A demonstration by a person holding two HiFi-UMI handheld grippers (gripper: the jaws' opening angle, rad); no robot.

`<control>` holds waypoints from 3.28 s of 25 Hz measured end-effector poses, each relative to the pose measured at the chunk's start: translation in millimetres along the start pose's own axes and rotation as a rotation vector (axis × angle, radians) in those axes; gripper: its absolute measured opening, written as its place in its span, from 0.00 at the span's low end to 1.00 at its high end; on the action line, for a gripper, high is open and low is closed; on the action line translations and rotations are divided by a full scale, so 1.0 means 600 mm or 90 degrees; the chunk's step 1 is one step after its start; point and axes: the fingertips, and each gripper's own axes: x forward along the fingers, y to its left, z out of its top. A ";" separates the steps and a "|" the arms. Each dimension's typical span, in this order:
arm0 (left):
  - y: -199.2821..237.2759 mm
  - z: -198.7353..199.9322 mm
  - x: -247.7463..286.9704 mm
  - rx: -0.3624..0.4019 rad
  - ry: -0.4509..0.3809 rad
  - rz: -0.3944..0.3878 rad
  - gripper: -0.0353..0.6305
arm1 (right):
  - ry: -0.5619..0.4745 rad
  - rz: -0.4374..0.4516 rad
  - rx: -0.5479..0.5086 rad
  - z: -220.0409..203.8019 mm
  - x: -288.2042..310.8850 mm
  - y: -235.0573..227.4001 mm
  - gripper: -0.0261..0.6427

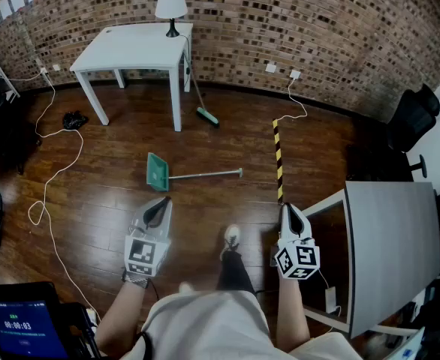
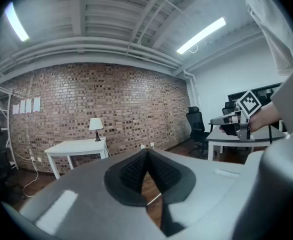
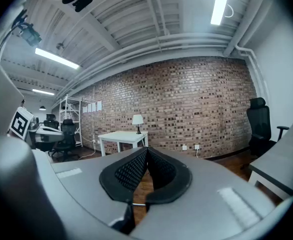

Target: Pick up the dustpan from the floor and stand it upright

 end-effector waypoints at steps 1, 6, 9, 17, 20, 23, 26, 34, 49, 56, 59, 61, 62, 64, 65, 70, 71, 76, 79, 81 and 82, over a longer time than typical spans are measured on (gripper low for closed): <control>0.004 -0.002 0.027 0.003 -0.001 0.000 0.06 | -0.003 0.001 -0.002 -0.001 0.024 -0.017 0.06; 0.030 -0.006 0.183 -0.007 -0.012 0.010 0.06 | -0.024 0.019 -0.003 0.006 0.169 -0.106 0.06; 0.057 0.009 0.295 -0.024 -0.022 0.043 0.06 | -0.037 0.044 -0.009 0.034 0.267 -0.155 0.06; 0.111 0.076 0.514 -0.007 -0.027 0.096 0.06 | -0.035 0.097 -0.085 0.119 0.478 -0.236 0.06; 0.118 0.078 0.566 -0.017 -0.021 0.099 0.06 | -0.032 0.101 -0.097 0.133 0.530 -0.265 0.06; 0.134 0.064 0.593 -0.031 0.001 0.101 0.06 | -0.010 0.097 -0.092 0.126 0.566 -0.275 0.06; 0.153 0.048 0.616 -0.029 0.015 0.089 0.06 | 0.001 0.082 -0.083 0.118 0.596 -0.273 0.06; 0.196 0.003 0.667 -0.040 0.044 0.073 0.06 | 0.059 0.052 -0.128 0.047 0.658 -0.273 0.06; 0.163 -0.433 0.826 -0.080 0.158 0.005 0.06 | 0.253 0.076 -0.134 -0.519 0.797 -0.352 0.16; 0.099 -0.650 0.900 -0.117 0.195 -0.020 0.06 | 0.345 0.107 -0.123 -0.801 0.822 -0.353 0.18; 0.083 -0.743 0.915 -0.124 0.214 -0.034 0.06 | 0.375 0.125 -0.120 -0.909 0.835 -0.340 0.21; 0.077 -0.798 0.925 -0.127 0.233 -0.046 0.06 | 0.400 0.138 -0.121 -0.968 0.843 -0.332 0.25; 0.075 -0.824 0.931 -0.129 0.241 -0.051 0.06 | 0.415 0.144 -0.125 -0.996 0.848 -0.332 0.27; 0.077 -0.875 0.951 -0.129 0.249 -0.056 0.06 | 0.441 0.152 -0.136 -1.061 0.867 -0.341 0.29; 0.079 -0.901 0.962 -0.125 0.250 -0.057 0.06 | 0.452 0.153 -0.141 -1.098 0.879 -0.349 0.29; 0.078 -1.030 0.994 -0.120 0.258 -0.055 0.06 | 0.513 0.128 -0.169 -1.273 0.910 -0.402 0.36; 0.078 -1.054 0.998 -0.120 0.260 -0.056 0.06 | 0.521 0.122 -0.174 -1.301 0.917 -0.412 0.36; 0.061 -1.139 1.028 -0.127 0.266 -0.069 0.06 | 0.511 0.100 -0.190 -1.399 0.967 -0.448 0.35; 0.048 -1.182 1.033 -0.131 0.271 -0.074 0.06 | 0.488 0.094 -0.192 -1.429 0.995 -0.454 0.36; 0.039 -1.199 1.039 -0.144 0.285 -0.079 0.06 | 0.475 0.090 -0.193 -1.443 1.011 -0.455 0.35; 0.036 -1.205 1.042 -0.146 0.287 -0.083 0.06 | 0.471 0.087 -0.196 -1.449 1.018 -0.454 0.32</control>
